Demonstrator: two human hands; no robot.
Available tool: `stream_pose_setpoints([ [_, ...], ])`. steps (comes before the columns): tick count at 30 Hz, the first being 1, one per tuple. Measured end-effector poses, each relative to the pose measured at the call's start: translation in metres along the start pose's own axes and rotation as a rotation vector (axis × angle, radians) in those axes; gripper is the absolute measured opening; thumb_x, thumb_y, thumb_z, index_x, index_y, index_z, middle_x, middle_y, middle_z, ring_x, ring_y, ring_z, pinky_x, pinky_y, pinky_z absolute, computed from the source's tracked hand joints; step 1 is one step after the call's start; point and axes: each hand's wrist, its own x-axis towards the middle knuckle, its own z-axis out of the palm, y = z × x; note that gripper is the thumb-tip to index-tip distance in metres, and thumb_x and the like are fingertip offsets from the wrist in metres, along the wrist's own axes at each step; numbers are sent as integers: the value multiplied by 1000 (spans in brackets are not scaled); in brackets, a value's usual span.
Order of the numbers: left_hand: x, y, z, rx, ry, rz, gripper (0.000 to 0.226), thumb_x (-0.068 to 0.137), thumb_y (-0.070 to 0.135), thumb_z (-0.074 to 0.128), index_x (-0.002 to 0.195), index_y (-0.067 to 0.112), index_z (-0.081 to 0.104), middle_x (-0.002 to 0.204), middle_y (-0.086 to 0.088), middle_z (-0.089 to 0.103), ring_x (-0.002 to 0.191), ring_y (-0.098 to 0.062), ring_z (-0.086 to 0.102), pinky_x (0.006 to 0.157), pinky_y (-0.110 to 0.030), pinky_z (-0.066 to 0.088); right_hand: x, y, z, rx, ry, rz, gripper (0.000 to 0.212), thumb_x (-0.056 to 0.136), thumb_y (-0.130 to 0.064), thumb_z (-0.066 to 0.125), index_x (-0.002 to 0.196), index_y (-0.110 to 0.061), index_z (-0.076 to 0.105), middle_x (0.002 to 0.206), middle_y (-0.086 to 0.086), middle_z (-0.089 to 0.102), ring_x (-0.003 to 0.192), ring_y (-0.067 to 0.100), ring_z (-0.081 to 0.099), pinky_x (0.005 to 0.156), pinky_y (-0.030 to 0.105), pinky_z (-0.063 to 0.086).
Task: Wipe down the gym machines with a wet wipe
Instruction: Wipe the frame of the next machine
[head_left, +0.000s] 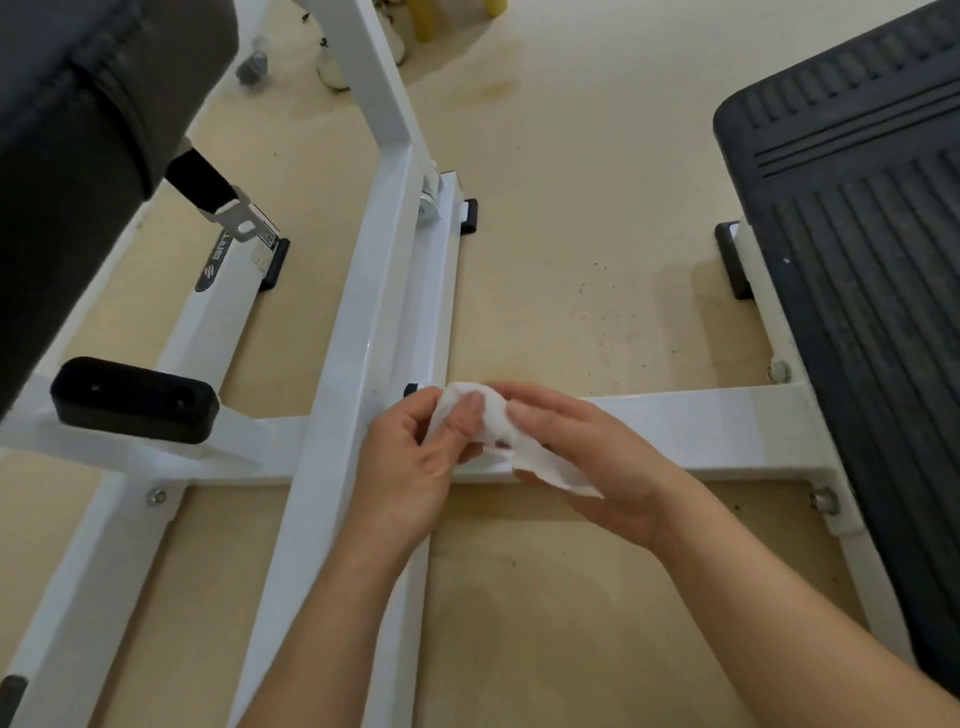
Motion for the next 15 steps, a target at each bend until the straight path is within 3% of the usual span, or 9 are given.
stream_pose_setpoints([
  [2, 0, 3, -5, 35, 36, 9, 30, 84, 41, 62, 79, 12, 68, 65, -1, 63, 58, -6, 59, 57, -16, 49, -1, -2, 3, 19, -13, 30, 29, 89, -22, 66, 117, -16, 68, 93, 1, 70, 76, 14, 64, 65, 24, 47],
  [4, 0, 6, -13, 84, 66, -5, 32, 86, 38, 64, 73, 9, 66, 57, 1, 60, 51, -3, 54, 51, -12, 44, -3, 0, 4, 116, 52, 56, 26, 86, -14, 68, 111, -8, 69, 77, 1, 63, 57, 9, 52, 53, 19, 44],
  [6, 1, 6, -21, 83, 87, -35, 39, 87, 39, 63, 70, 4, 66, 55, -4, 61, 48, -5, 52, 50, -13, 42, -7, 1, 2, 184, 118, 68, 18, 85, -15, 69, 101, -8, 71, 71, 1, 59, 48, 7, 40, 48, 17, 37],
  [9, -3, 6, -25, 51, 82, -98, 48, 94, 45, 51, 72, 5, 69, 58, -5, 65, 49, -5, 53, 52, -15, 46, -14, 0, 1, 229, 227, 80, 11, 88, -21, 67, 89, -10, 68, 66, 1, 57, 43, 7, 37, 50, 18, 35],
  [12, -6, 5, -22, -6, 83, -151, 52, 97, 47, 44, 73, 7, 68, 59, -6, 66, 51, -8, 55, 53, -19, 49, -20, 0, 3, 167, 373, 143, 30, 93, -39, 60, 86, -10, 62, 65, 3, 61, 51, 13, 49, 58, 26, 43],
  [14, -9, 3, -17, -68, 71, -182, 54, 97, 46, 46, 73, 4, 67, 58, -8, 62, 52, -12, 54, 53, -24, 48, -23, 4, 2, 192, 379, 137, 46, 88, -56, 56, 106, -14, 65, 93, -1, 71, 82, 16, 66, 77, 35, 54],
  [15, -9, 2, -15, -99, 64, -192, 55, 97, 46, 46, 75, 0, 67, 58, -8, 60, 52, -13, 53, 54, -26, 46, -26, 5, 1, 191, 325, 105, 57, 81, -64, 56, 121, -24, 61, 111, -5, 68, 101, 14, 65, 87, 39, 53],
])
